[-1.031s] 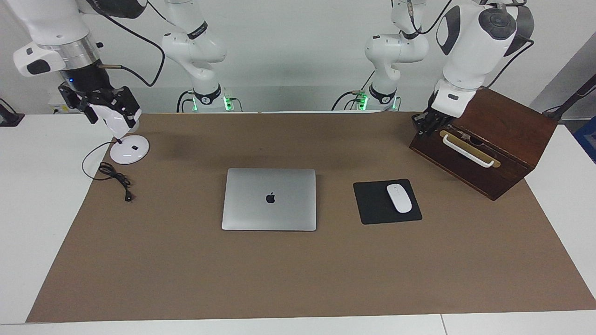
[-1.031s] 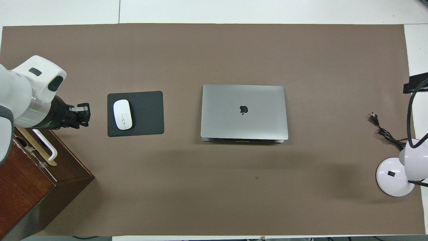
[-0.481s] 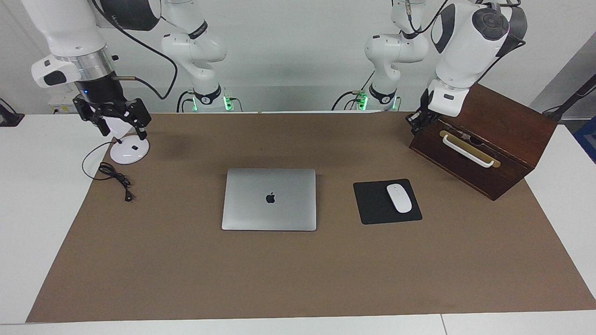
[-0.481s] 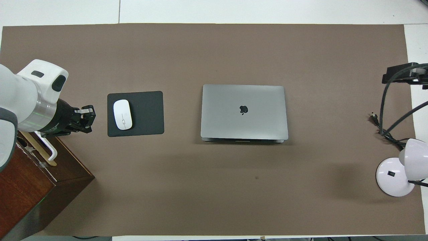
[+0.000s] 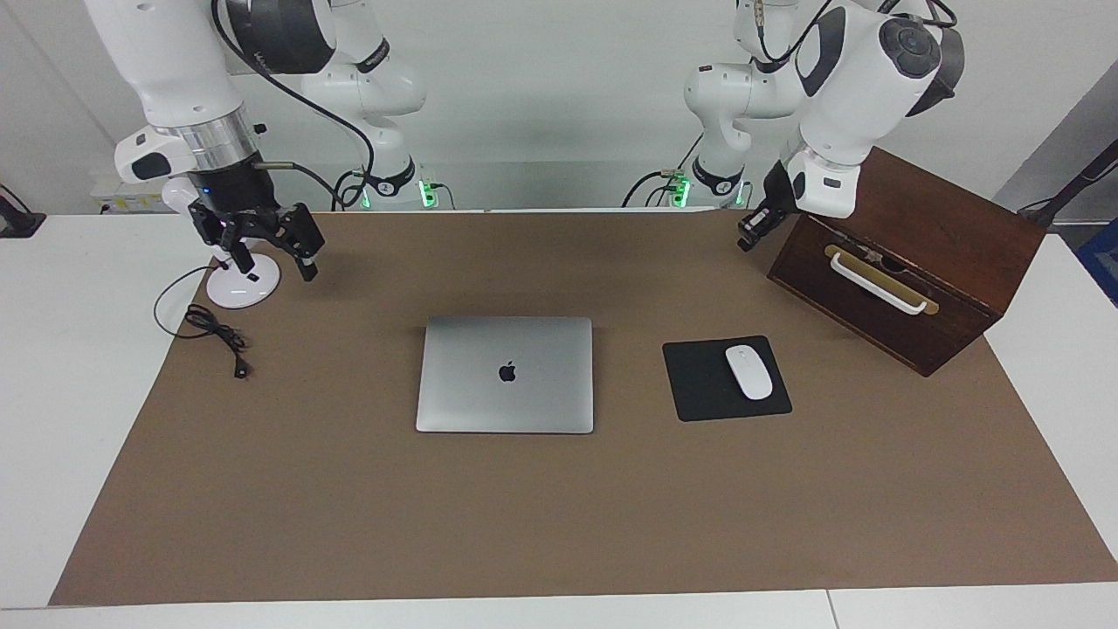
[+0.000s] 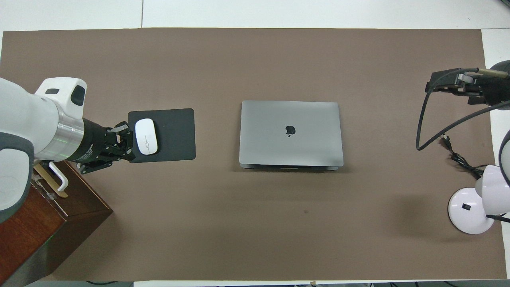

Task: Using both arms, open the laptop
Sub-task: 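Move the left gripper over the mouse pad while the right gripper advances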

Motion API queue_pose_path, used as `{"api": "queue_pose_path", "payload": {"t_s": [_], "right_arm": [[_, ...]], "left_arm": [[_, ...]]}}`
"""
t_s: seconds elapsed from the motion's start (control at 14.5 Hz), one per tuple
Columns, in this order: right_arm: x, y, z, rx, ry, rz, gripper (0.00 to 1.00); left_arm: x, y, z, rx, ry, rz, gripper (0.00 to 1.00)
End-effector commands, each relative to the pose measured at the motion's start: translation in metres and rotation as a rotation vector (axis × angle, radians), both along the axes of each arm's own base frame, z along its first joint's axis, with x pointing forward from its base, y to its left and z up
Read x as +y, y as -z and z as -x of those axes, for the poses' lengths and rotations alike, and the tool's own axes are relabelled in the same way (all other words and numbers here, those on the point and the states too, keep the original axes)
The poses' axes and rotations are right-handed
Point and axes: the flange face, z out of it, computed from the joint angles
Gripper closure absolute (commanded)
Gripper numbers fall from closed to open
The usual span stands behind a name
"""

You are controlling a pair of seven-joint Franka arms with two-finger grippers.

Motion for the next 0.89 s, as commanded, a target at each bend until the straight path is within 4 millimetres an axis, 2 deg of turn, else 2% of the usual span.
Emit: {"api": "queue_pose_path", "payload": {"t_s": [0.0,0.28,0.34,0.48,0.62,0.83], "right_arm": [[0.009,0.004,0.002,-0.017,0.055,-0.052,0.00],[0.016,0.014,0.001,-0.013,0.156,-0.153,0.00],[0.018,0.021,0.000,-0.017,0.177,-0.164,0.00],[0.033,0.029,-0.001,-0.028,0.210,-0.193,0.00],[0.050,0.038,-0.001,-0.032,0.276,-0.232,0.00],[0.069,0.052,-0.001,-0.027,0.374,-0.312,0.00]], "left_arm": [[0.000,0.021,0.024,-0.014,-0.230,0.068,1.00],[-0.003,0.027,0.025,0.009,-0.374,0.102,1.00],[-0.007,0.036,0.027,0.023,-0.380,0.097,1.00],[-0.029,0.047,0.030,0.002,-0.458,0.118,1.00],[-0.030,0.059,0.031,0.029,-0.530,0.150,1.00],[-0.028,0.081,0.033,0.105,-0.682,0.294,1.00]]}}
